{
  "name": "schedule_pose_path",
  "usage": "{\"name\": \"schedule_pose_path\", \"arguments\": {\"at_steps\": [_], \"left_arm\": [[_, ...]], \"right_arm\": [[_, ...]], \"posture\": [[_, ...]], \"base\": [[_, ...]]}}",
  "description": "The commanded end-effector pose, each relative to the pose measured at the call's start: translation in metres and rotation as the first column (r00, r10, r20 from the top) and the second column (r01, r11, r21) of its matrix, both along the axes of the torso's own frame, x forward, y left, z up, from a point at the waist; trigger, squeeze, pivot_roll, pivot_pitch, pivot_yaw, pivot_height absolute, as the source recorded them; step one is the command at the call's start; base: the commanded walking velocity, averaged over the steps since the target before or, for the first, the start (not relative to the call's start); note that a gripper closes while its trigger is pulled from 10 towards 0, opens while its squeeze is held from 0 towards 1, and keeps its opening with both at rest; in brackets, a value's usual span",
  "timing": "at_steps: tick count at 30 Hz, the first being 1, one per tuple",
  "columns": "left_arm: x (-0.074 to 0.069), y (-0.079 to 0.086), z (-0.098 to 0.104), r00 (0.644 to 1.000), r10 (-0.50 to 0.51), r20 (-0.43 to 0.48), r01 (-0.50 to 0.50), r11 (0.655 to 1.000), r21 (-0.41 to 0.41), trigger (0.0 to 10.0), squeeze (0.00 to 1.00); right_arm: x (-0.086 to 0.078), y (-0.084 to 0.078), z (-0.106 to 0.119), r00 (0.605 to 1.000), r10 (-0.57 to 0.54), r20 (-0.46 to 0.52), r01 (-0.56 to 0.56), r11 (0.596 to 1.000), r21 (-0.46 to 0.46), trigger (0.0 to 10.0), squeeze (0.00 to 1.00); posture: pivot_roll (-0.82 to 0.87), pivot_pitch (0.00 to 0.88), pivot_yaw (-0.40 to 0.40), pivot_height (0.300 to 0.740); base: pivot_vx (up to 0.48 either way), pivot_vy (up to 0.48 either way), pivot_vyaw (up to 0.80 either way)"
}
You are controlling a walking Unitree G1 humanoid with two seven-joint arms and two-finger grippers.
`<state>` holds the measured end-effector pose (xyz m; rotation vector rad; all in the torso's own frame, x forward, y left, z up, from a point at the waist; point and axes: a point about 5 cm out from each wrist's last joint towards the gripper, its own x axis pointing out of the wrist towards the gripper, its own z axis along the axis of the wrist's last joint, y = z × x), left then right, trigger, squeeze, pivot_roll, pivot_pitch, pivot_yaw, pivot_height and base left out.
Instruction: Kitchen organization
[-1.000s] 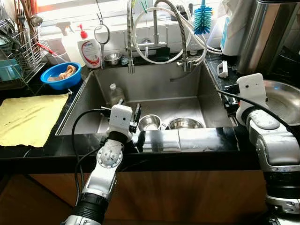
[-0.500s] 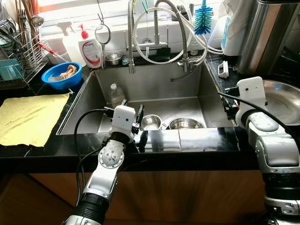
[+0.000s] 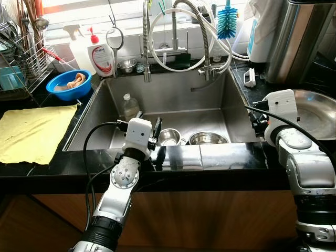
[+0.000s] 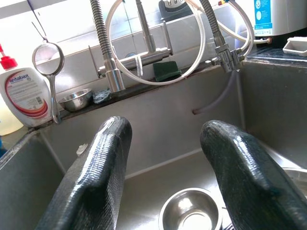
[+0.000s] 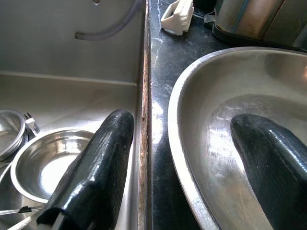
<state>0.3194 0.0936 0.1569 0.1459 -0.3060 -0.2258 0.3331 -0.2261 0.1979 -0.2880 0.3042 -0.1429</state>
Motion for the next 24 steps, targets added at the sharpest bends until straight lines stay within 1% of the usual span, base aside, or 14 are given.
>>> {"name": "schedule_pose_path", "arguments": {"at_steps": [1,19,24], "left_arm": [[0.0021,0.0017,-0.0011,1.0,-0.001,-0.007,0.001,1.0,0.027,10.0,0.0],[0.0028,-0.0003,-0.0014,1.0,-0.019,-0.012,0.02,0.999,0.035,10.0,0.0],[0.003,-0.0006,-0.0013,1.0,-0.022,-0.012,0.023,0.999,0.036,10.0,0.0]], "right_arm": [[0.0009,0.0021,-0.0044,1.0,0.002,-0.014,-0.001,1.0,0.016,0.0,0.0],[0.0028,0.0039,-0.0045,1.0,0.008,-0.009,-0.007,0.999,0.033,0.0,0.0],[0.0041,0.0069,-0.0016,1.0,0.022,0.013,-0.023,0.999,0.036,0.0,0.0]], "posture": [[-0.26,0.0,0.126,0.74],[-0.25,0.0,0.128,0.74],[-0.25,0.0,0.129,0.74]], "base": [[0.0,0.0,0.0],[0.0,0.0,0.0],[0.0,0.0,0.0]]}}
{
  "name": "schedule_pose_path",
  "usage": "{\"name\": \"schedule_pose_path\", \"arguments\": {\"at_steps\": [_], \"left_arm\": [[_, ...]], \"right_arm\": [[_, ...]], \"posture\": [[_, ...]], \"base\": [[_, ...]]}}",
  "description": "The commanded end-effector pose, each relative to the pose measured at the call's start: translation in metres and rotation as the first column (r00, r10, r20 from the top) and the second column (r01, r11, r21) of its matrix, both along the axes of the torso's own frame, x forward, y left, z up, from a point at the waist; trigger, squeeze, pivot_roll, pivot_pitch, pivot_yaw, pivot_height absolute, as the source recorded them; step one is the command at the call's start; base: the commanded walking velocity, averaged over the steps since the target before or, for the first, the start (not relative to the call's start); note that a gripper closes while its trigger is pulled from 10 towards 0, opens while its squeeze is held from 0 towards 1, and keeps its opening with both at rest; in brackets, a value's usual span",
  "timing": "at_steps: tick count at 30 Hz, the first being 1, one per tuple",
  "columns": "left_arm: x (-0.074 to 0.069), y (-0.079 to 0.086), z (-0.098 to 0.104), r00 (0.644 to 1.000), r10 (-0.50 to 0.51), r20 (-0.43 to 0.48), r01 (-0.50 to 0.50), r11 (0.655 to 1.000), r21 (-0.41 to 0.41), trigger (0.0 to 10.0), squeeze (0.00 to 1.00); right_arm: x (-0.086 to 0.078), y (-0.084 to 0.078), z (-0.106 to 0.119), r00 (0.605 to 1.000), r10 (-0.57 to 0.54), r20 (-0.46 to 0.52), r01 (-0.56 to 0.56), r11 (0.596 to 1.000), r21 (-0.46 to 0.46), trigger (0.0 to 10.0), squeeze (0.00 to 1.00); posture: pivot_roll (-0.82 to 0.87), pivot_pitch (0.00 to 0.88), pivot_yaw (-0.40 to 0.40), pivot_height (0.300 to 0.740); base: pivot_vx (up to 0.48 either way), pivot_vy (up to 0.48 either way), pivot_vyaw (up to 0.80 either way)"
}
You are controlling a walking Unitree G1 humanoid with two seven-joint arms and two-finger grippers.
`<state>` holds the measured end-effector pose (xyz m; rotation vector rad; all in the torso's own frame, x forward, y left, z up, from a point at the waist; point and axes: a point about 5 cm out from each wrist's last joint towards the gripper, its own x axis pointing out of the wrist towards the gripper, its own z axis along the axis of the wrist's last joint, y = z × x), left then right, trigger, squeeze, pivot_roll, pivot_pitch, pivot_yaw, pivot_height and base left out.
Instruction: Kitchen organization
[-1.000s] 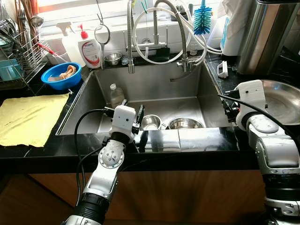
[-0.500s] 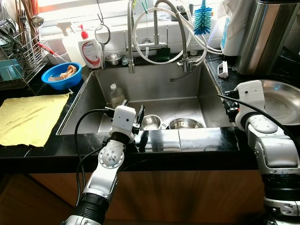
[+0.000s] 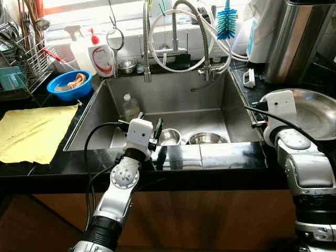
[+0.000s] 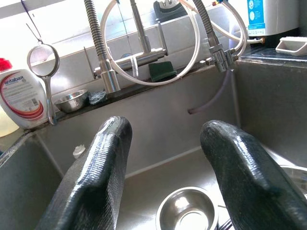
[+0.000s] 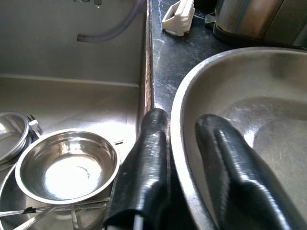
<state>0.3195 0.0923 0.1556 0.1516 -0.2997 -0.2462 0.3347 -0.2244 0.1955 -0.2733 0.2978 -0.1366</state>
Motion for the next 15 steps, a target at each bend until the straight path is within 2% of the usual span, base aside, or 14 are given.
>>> {"name": "schedule_pose_path", "arguments": {"at_steps": [1,2,12,13,14,15], "left_arm": [[0.003,0.001,0.0,1.0,-0.004,-0.004,0.004,1.0,0.027,10.0,0.0],[0.003,0.001,0.0,1.0,-0.004,-0.004,0.005,1.0,0.027,10.0,0.0],[0.002,0.0,0.0,1.0,-0.005,-0.006,0.005,1.0,0.025,10.0,0.0],[0.003,0.001,-0.001,1.0,-0.003,-0.007,0.003,1.0,0.025,10.0,0.0],[0.003,0.001,-0.001,1.0,-0.002,-0.007,0.002,1.0,0.024,10.0,0.0],[0.002,0.001,-0.001,1.0,-0.001,-0.007,0.001,1.0,0.024,10.0,0.0]], "right_arm": [[0.003,0.007,0.004,0.999,0.029,0.03,-0.03,0.999,0.027,0.0,0.0],[0.005,0.012,0.011,0.995,0.054,0.084,-0.058,0.998,0.039,0.0,0.0],[0.008,0.026,0.025,0.973,0.134,0.187,-0.152,0.984,0.088,0.0,0.0],[0.009,0.029,0.027,0.966,0.149,0.209,-0.173,0.98,0.098,0.4,0.0],[0.009,0.03,0.029,0.961,0.162,0.223,-0.187,0.978,0.096,9.4,0.0],[0.008,0.034,0.033,0.948,0.194,0.254,-0.223,0.971,0.088,10.0,0.0]], "posture": [[-0.25,0.0,0.13,0.74],[-0.26,0.0,0.131,0.74],[-0.25,0.0,0.126,0.74],[-0.25,0.0,0.126,0.74],[-0.25,0.0,0.126,0.74],[-0.25,0.0,0.126,0.74]], "base": [[0.0,0.0,0.0],[0.0,0.0,0.0],[0.0,0.0,0.0],[0.0,0.0,0.0],[0.0,0.0,0.0],[0.0,0.0,0.0]]}}
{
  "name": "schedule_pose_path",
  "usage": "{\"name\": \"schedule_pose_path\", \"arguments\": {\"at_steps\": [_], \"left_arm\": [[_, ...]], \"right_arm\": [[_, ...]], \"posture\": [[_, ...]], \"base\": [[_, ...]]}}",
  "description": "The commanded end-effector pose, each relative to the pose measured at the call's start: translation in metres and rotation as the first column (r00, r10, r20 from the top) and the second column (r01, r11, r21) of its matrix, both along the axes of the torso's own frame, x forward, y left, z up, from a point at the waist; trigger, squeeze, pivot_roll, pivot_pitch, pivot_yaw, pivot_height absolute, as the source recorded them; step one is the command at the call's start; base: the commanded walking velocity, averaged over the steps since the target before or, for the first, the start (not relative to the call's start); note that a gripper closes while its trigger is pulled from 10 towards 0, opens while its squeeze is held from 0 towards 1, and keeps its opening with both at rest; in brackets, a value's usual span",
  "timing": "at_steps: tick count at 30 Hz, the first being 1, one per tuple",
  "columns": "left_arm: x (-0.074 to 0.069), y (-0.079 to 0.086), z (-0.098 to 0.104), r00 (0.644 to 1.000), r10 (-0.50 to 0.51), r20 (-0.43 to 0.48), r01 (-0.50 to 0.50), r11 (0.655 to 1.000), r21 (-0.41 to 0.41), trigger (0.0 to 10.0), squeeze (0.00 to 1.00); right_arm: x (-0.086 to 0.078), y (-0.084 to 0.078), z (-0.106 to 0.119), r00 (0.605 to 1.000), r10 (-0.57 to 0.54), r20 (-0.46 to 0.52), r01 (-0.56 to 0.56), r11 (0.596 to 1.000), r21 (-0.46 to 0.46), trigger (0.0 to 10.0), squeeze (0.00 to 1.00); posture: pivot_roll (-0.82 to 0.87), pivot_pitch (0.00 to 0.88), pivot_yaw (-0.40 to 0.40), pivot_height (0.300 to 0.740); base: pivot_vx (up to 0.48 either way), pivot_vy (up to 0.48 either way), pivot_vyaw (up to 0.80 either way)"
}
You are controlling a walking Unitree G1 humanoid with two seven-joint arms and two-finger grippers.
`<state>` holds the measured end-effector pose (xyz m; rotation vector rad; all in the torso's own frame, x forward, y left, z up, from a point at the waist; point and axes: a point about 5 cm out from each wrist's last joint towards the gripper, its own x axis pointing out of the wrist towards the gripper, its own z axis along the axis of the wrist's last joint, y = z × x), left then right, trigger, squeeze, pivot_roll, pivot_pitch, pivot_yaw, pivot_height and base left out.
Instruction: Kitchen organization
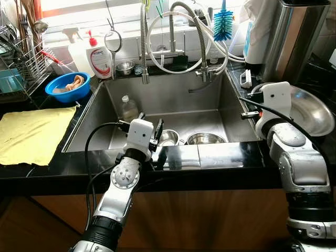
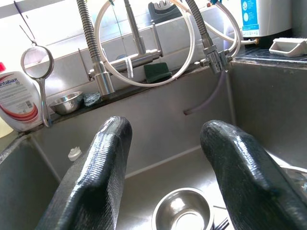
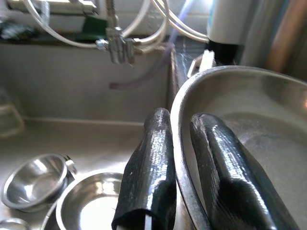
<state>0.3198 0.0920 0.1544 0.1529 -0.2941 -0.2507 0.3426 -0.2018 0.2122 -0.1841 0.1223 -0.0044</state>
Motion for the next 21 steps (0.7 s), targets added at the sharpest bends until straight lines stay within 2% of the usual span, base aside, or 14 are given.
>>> {"name": "schedule_pose_path", "arguments": {"at_steps": [1,3,5,9,10,14,16,17,19,20,21], "left_arm": [[0.002,0.002,0.0,1.0,0.003,-0.002,-0.003,1.0,0.021,10.0,0.0],[0.002,0.002,0.0,1.0,0.004,-0.002,-0.004,1.0,0.021,10.0,0.0],[0.002,0.001,0.0,1.0,0.002,-0.002,-0.002,1.0,0.018,10.0,0.0],[0.002,0.0,0.0,1.0,0.002,-0.001,-0.002,1.0,0.016,10.0,0.0],[0.002,0.0,0.001,1.0,0.005,0.001,-0.005,1.0,0.015,10.0,0.0],[0.002,0.001,0.001,1.0,0.012,0.002,-0.012,1.0,0.015,10.0,0.0],[0.002,0.002,0.001,1.0,0.017,0.003,-0.017,1.0,0.015,10.0,0.0],[0.002,0.002,0.001,1.0,0.019,0.004,-0.019,1.0,0.015,10.0,0.0],[0.002,0.002,0.001,1.0,0.02,0.006,-0.02,1.0,0.014,10.0,0.0],[0.002,0.002,0.001,1.0,0.02,0.006,-0.02,1.0,0.014,10.0,0.0],[0.002,0.002,0.001,1.0,0.02,0.006,-0.02,1.0,0.014,10.0,0.0]], "right_arm": [[0.0,0.015,0.02,0.99,0.093,0.109,-0.094,0.995,0.013,10.0,0.0],[0.0,0.019,0.023,0.982,0.13,0.136,-0.133,0.991,0.015,10.0,0.0],[-0.008,0.048,0.032,0.915,0.354,0.193,-0.363,0.932,0.015,10.0,0.0],[-0.01,0.057,0.033,0.882,0.424,0.206,-0.442,0.896,0.046,10.0,0.0],[-0.011,0.062,0.032,0.854,0.475,0.213,-0.498,0.865,0.065,10.0,0.0],[-0.012,0.067,0.029,0.811,0.544,0.214,-0.569,0.819,0.075,10.0,0.0],[-0.015,0.075,0.025,0.75,0.63,0.203,-0.653,0.753,0.079,10.0,0.0],[-0.017,0.079,0.023,0.709,0.671,0.214,-0.701,0.705,0.11,10.0,0.0],[-0.018,0.083,0.021,0.666,0.704,0.245,-0.745,0.642,0.18,10.0,0.0],[-0.018,0.083,0.021,0.666,0.704,0.245,-0.745,0.642,0.18,10.0,0.0],[-0.018,0.083,0.02,0.656,0.711,0.255,-0.755,0.621,0.211,10.0,0.0]], "posture": [[-0.25,0.0,0.126,0.74],[-0.25,0.0,0.126,0.74],[-0.25,0.0,0.126,0.74],[-0.26,0.0,0.125,0.74],[-0.25,0.0,0.122,0.74],[-0.25,0.0,0.12,0.74],[-0.25,0.0,0.12,0.74],[-0.25,0.0,0.12,0.74],[-0.25,0.0,0.118,0.74],[-0.25,0.0,0.118,0.74],[-0.25,0.0,0.117,0.74]], "base": [[0.0,0.0,0.0],[0.0,0.0,0.0],[0.0,0.0,0.0],[0.0,0.0,0.0],[0.0,0.0,0.0],[0.0,0.0,0.0],[0.0,0.0,0.0],[0.0,0.0,0.0],[0.0,0.0,0.0],[0.0,0.0,0.0],[0.0,0.0,0.0]]}}
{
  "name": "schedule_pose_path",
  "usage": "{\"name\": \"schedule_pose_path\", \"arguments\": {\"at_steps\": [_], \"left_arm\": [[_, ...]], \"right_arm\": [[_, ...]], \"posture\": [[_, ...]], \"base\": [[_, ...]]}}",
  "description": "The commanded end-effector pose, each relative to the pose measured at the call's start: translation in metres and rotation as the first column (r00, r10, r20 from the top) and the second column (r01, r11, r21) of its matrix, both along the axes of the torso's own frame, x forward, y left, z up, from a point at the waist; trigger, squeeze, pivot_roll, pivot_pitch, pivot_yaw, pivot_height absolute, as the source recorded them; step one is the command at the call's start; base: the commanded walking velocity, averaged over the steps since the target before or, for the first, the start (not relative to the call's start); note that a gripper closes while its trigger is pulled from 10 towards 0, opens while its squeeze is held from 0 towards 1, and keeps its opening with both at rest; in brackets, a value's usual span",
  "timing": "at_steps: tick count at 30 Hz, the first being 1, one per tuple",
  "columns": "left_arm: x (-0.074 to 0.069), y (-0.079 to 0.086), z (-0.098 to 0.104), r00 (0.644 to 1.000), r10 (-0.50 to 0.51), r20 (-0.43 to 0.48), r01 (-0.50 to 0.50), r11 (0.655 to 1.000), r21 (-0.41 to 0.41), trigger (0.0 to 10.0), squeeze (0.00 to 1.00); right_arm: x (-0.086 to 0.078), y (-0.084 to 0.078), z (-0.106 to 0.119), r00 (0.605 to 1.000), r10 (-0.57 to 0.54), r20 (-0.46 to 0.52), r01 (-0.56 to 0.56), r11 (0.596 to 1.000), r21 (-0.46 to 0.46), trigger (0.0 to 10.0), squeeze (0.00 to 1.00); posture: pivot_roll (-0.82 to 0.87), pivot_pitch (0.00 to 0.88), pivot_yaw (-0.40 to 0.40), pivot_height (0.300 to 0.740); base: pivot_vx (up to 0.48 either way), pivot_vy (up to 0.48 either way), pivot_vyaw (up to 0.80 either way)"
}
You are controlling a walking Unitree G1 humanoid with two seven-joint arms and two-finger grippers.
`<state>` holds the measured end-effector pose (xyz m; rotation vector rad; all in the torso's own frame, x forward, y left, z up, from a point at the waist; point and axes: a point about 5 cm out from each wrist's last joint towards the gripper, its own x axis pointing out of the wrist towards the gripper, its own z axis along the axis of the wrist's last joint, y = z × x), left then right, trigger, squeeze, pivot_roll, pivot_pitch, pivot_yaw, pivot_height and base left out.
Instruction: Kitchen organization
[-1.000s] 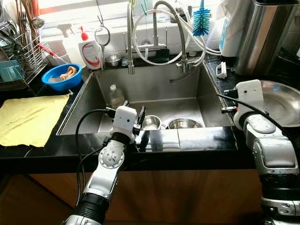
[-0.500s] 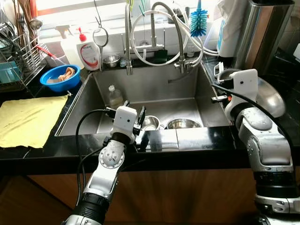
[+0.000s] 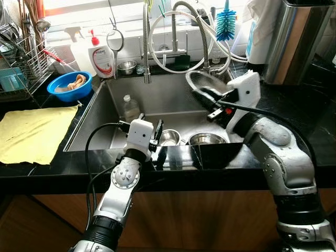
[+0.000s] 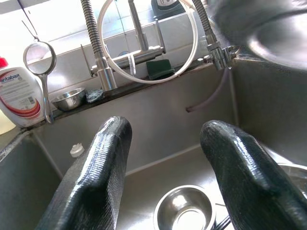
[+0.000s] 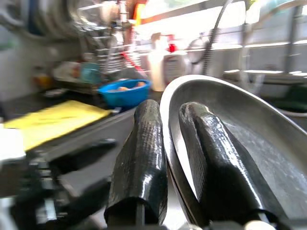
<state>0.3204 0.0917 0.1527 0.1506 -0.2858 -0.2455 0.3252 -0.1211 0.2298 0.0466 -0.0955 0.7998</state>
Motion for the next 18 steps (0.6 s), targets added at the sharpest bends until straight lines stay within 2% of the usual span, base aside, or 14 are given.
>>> {"name": "schedule_pose_path", "arguments": {"at_steps": [1,4,7,18], "left_arm": [[0.002,0.002,0.003,1.0,0.014,0.016,-0.015,1.0,0.016,10.0,0.0],[0.001,0.003,0.003,1.0,0.017,0.017,-0.017,1.0,0.016,10.0,0.0],[0.001,0.004,0.004,1.0,0.021,0.018,-0.021,1.0,0.017,10.0,0.0],[0.002,0.004,0.005,1.0,0.021,0.023,-0.021,1.0,0.017,10.0,0.0]], "right_arm": [[0.0,0.002,-0.003,0.995,0.093,-0.038,-0.089,0.99,0.106,10.0,0.0],[0.003,-0.001,-0.008,0.992,0.107,-0.062,-0.098,0.985,0.142,10.0,0.0],[0.014,-0.008,-0.019,0.992,0.064,-0.111,-0.044,0.984,0.174,10.0,0.0],[0.04,-0.01,-0.034,0.984,0.043,-0.174,-0.012,0.985,0.175,10.0,0.0]], "posture": [[-0.24,0.0,0.116,0.74],[-0.24,0.0,0.114,0.74],[-0.24,0.0,0.116,0.74],[-0.23,0.0,0.124,0.74]], "base": [[0.0,0.0,0.0],[0.0,0.0,0.0],[0.0,0.0,0.0],[0.0,0.0,0.0]]}}
